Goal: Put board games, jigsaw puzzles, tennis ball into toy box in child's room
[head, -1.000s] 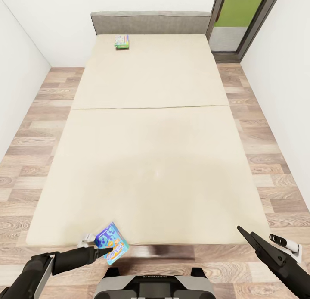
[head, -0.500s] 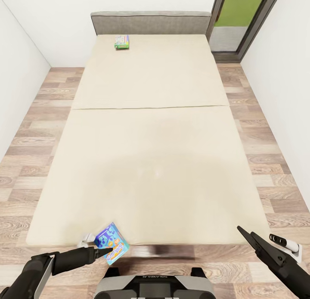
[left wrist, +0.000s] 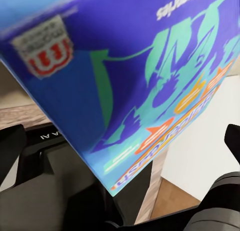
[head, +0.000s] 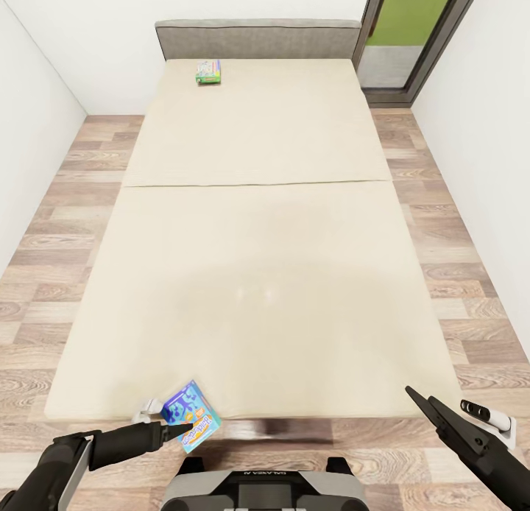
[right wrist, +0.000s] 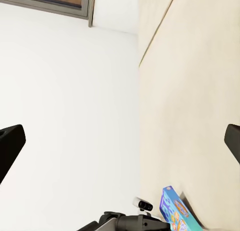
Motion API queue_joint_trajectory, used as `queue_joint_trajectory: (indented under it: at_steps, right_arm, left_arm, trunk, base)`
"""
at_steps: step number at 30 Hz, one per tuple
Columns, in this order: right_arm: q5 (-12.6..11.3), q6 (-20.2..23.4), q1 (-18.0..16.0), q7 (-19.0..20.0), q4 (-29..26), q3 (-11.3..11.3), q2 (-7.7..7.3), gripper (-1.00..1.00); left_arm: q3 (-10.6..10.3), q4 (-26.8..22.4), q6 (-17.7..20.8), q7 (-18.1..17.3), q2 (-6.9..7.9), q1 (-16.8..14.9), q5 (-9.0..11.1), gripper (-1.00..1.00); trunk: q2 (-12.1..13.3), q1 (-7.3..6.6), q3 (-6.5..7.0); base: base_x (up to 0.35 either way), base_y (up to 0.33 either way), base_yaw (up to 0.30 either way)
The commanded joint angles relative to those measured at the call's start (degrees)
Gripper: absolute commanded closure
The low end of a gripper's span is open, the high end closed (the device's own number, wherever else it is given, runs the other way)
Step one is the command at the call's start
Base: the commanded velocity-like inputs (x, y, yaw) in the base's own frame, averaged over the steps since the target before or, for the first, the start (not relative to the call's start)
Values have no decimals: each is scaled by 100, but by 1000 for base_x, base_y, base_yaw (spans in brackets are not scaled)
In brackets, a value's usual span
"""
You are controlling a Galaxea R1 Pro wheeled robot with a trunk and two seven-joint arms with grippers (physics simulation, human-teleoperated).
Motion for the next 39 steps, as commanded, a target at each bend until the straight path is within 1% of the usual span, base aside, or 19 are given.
queue_joint_trajectory:
  at_steps: [1,39]
  right_arm:
    - [-31,44,2,-4,-2,2,-2,-100]
    - [-37,4,2,3,-2,2,-2,-100]
  left_arm:
    - [16,-16,-58,-19,-3,-72,116,-100]
    - [16,-16,-58,-19,-4,-72,119,-100]
  trunk:
    - [-2,1,-1]
    - [-2,1,-1]
  base:
    - [0,0,0]
    - [0,0,0]
